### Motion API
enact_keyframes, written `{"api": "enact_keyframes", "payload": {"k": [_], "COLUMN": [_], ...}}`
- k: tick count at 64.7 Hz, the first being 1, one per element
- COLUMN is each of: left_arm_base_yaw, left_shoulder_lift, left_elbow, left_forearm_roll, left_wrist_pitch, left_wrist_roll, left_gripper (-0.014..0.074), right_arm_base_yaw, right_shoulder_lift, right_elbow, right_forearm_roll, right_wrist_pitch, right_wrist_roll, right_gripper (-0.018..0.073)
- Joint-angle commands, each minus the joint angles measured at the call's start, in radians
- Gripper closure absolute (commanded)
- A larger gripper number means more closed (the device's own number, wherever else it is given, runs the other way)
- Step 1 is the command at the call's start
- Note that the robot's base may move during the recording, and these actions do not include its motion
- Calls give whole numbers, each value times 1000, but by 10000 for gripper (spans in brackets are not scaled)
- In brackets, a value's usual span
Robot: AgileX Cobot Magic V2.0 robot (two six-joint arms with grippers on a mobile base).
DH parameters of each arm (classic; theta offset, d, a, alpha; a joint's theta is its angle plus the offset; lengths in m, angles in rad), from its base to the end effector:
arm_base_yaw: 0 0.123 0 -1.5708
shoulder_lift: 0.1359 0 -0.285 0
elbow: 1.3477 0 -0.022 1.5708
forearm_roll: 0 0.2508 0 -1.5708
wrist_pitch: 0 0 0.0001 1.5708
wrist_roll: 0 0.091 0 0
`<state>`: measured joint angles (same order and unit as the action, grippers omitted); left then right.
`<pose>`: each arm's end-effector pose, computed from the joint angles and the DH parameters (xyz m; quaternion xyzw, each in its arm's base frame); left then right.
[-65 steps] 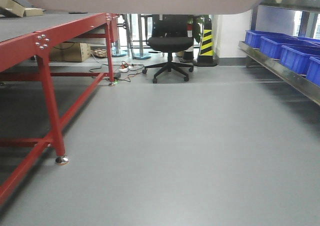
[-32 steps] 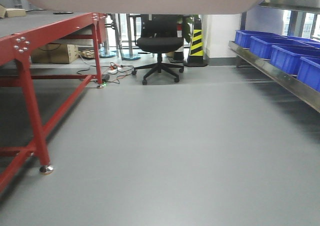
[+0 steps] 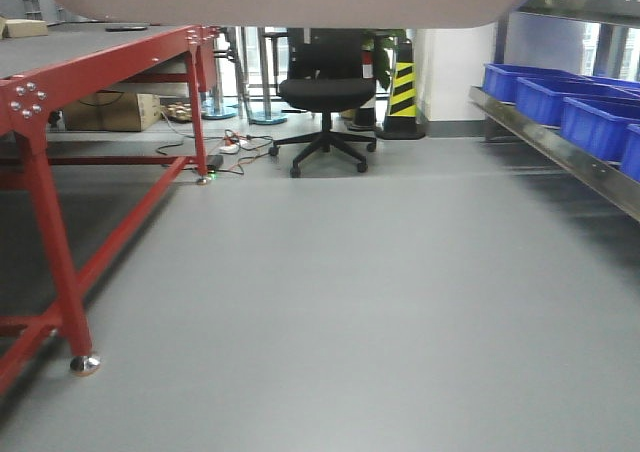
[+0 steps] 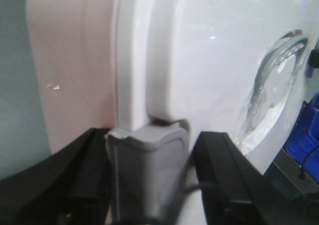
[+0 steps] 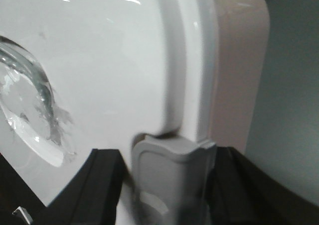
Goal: Grab white bin and place on right shelf
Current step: 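Carry the raised bin across the floor toward the metal shelves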
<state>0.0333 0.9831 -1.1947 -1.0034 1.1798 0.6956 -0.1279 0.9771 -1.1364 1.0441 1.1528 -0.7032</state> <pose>0.1574 -0.0658 0.4412 0.2473 0.7875 -0.3432 0.4482 0.1657 0.0512 0.4296 -0.1915 0.7978 0.3404 0.4592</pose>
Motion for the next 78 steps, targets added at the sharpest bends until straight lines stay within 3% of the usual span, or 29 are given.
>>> {"api": "enact_keyframes", "payload": {"k": [1,78], "left_arm_base_yaw": [-26,-26], "left_shoulder_lift": [-17,-15], "left_elbow": [-27,-27], "left_forearm_roll": [-186,-186], "left_wrist_pitch": [124,124], "left_wrist_roll": [19,19], "left_gripper": [409,409], "right_arm_base_yaw": [21,21], "right_shoulder_lift": [-21,-21], "right_elbow": [-30,-30], "right_forearm_roll": [252,252], "right_wrist_pitch": [136,135], "right_wrist_roll": [-13,-13], "right_gripper": [209,209]}}
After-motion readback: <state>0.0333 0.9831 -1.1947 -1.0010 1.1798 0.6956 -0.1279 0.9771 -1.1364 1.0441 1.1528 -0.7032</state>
